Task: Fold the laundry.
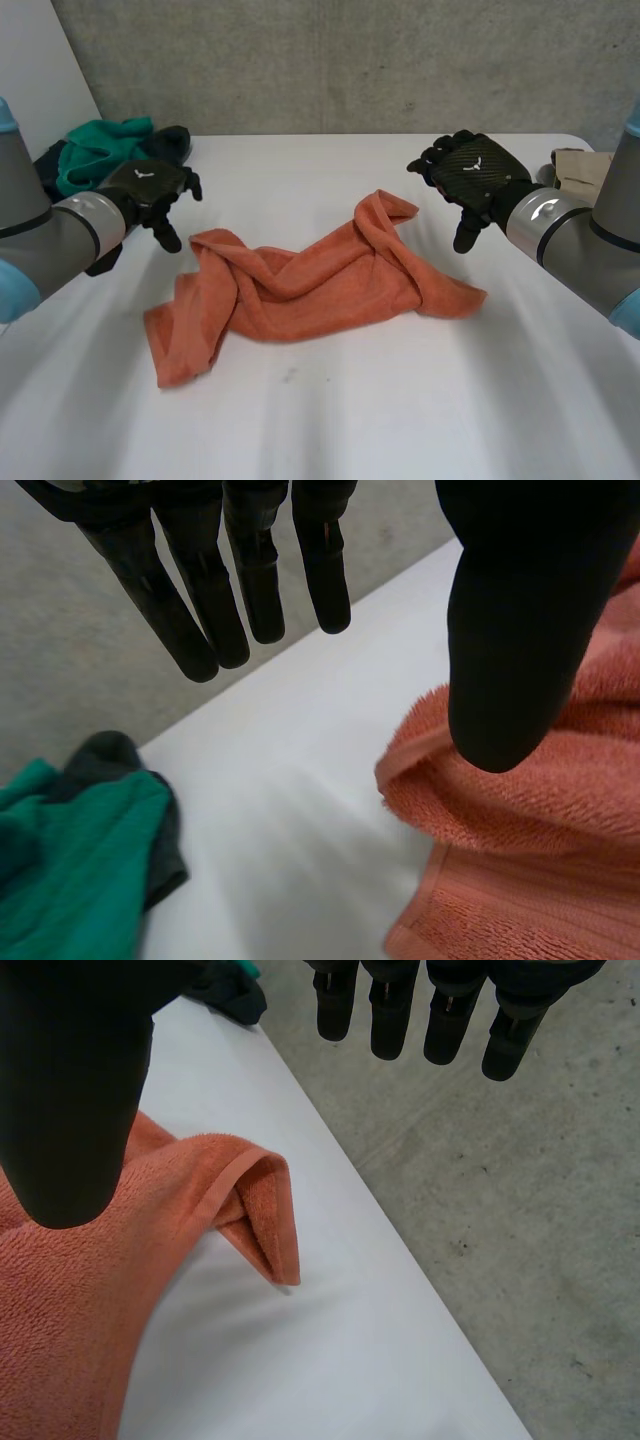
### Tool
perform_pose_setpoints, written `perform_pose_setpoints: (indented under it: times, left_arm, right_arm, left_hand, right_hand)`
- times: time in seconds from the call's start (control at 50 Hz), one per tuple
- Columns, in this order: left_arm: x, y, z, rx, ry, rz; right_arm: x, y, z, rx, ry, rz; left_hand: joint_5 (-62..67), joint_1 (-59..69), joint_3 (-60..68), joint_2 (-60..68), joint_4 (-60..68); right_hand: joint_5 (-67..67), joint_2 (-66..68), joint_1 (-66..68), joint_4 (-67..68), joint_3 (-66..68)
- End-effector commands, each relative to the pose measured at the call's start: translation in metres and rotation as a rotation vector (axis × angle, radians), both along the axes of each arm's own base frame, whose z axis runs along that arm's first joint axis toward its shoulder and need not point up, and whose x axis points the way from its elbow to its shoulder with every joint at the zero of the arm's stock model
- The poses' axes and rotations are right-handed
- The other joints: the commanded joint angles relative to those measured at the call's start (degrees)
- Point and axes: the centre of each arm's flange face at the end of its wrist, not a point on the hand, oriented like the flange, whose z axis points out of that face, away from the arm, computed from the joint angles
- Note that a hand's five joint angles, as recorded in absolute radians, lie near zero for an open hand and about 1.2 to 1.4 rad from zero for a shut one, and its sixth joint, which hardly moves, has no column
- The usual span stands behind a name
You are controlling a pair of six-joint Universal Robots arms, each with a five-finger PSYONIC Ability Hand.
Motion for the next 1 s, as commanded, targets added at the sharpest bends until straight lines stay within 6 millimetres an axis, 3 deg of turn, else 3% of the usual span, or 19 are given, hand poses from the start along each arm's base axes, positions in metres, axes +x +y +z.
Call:
perform_pose_setpoints:
  times: [0.02,0.18,0.2,0.22,0.28,0.32,0.36,0.44,0.46,0.52,0.54,0.62,0.68,0.76,0.84,0.92,0.94,0.98,1.0]
  left_arm:
    - [-0.011,-0.023,-0.029,0.046,0.015,-0.068]
    - [-0.025,-0.036,-0.052,0.12,0.001,-0.1]
    - [-0.027,-0.036,-0.054,0.131,-0.001,-0.106]
    - [-0.03,-0.034,-0.057,0.154,-0.005,-0.118]
    - [-0.033,-0.03,-0.059,0.192,-0.017,-0.131]
    - [-0.033,-0.024,-0.055,0.217,-0.045,-0.137]
    - [-0.032,-0.019,-0.043,0.211,-0.066,-0.141]
    - [-0.031,0.001,0.003,0.117,-0.089,-0.154]
    - [-0.031,0.013,0.028,0.065,-0.087,-0.154]
    - [-0.03,0.035,0.063,-0.01,-0.081,-0.145]
    - [-0.028,0.05,0.081,-0.047,-0.082,-0.136]
    - [-0.024,0.089,0.11,-0.104,-0.086,-0.133]
    - [-0.02,0.112,0.122,-0.136,-0.095,-0.137]
    - [-0.015,0.152,0.133,-0.205,-0.128,-0.166]
    - [-0.01,0.165,0.136,-0.278,-0.161,-0.171]
    - [-0.005,0.161,0.133,-0.322,-0.182,-0.142]
    - [-0.004,0.159,0.133,-0.328,-0.187,-0.133]
    - [-0.002,0.154,0.132,-0.342,-0.193,-0.116]
    - [0.0,0.146,0.132,-0.357,-0.198,-0.097]
  right_arm:
    - [0.0,-0.002,-0.009,0.01,0.018,0.001]
    - [0.003,0.002,-0.016,0.027,0.031,0.015]
    - [0.004,0.001,-0.016,0.025,0.029,0.014]
    - [0.005,0.001,-0.014,0.021,0.024,0.017]
    - [0.01,0.0,-0.007,0.002,0.002,0.024]
    - [0.018,-0.001,0.002,-0.02,-0.034,0.038]
    - [0.026,-0.002,0.007,-0.034,-0.06,0.052]
    - [0.052,-0.005,0.014,-0.075,-0.096,0.104]
    - [0.063,-0.008,0.014,-0.089,-0.104,0.128]
    - [0.078,-0.012,0.011,-0.105,-0.114,0.162]
    - [0.09,-0.013,0.008,-0.115,-0.122,0.195]
    - [0.119,-0.011,-0.008,-0.129,-0.126,0.301]
    - [0.134,-0.004,-0.022,-0.123,-0.122,0.374]
    - [0.153,0.013,-0.054,-0.07,-0.082,0.477]
    - [0.162,0.027,-0.095,-0.063,0.029,0.537]
    - [0.161,0.02,-0.117,-0.107,0.111,0.503]
    - [0.161,0.018,-0.117,-0.122,0.118,0.489]
    - [0.162,0.009,-0.114,-0.16,0.118,0.452]
    - [0.163,-0.004,-0.103,-0.218,0.1,0.397]
  left_hand:
    - [3.01,2.18,1.95,2.13,2.71]
    - [10.55,9.73,9.5,9.68,10.25]
    - [14.91,14.09,13.85,14.03,14.61]
    - [27.94,27.12,26.89,27.06,27.64]
    - [51.71,50.88,50.65,50.83,51.41]
    - [51.77,50.95,50.72,50.89,51.47]
    - [51.77,50.95,50.72,50.89,51.47]
    - [51.77,50.95,50.72,50.89,51.47]
    - [51.77,50.95,50.72,50.89,51.47]
    - [51.77,50.95,50.72,50.89,51.47]
    - [51.77,50.95,50.72,50.89,51.47]
    - [51.77,50.95,50.72,50.89,51.47]
    - [51.77,50.95,50.72,50.89,51.47]
    - [51.77,50.95,50.72,50.89,51.47]
    - [51.77,50.95,50.72,50.89,51.47]
    - [51.77,50.95,50.72,50.89,51.47]
    - [51.77,50.95,50.72,50.89,51.47]
    - [51.77,50.95,50.72,50.89,51.47]
    - [51.77,50.95,50.72,50.89,51.47]
  right_hand:
    - [-2.35,-1.97,-2.75,-1.93,-1.85]
    - [-2.35,-1.97,-2.75,-1.93,-1.85]
    - [-2.35,-1.97,-2.75,-1.93,-1.85]
    - [-2.35,-1.97,-2.75,-1.93,-1.85]
    - [-2.35,-1.97,-2.75,-1.93,-1.85]
    - [-2.35,-1.97,-2.75,-1.93,-1.85]
    - [-2.35,-1.97,-2.75,-1.93,-1.85]
    - [-2.35,-1.97,-2.75,-1.93,-1.85]
    - [-2.35,-1.97,-2.75,-1.93,-1.85]
    - [-2.35,-1.97,-2.75,-1.93,-1.85]
    - [-2.35,-1.97,-2.75,-1.93,-1.85]
    - [-2.35,-1.97,-2.75,-1.93,-1.85]
    - [-2.35,-1.97,-2.75,-1.93,-1.85]
    - [-2.35,-1.97,-2.75,-1.93,-1.85]
    - [-2.35,-1.97,-2.75,-1.93,-1.85]
    - [-2.35,-1.97,-2.75,-1.93,-1.85]
    - [2.31,2.69,1.9,2.73,2.81]
    - [23.77,24.15,23.36,24.19,24.27]
    - [55.7,56.08,55.29,56.12,56.2]
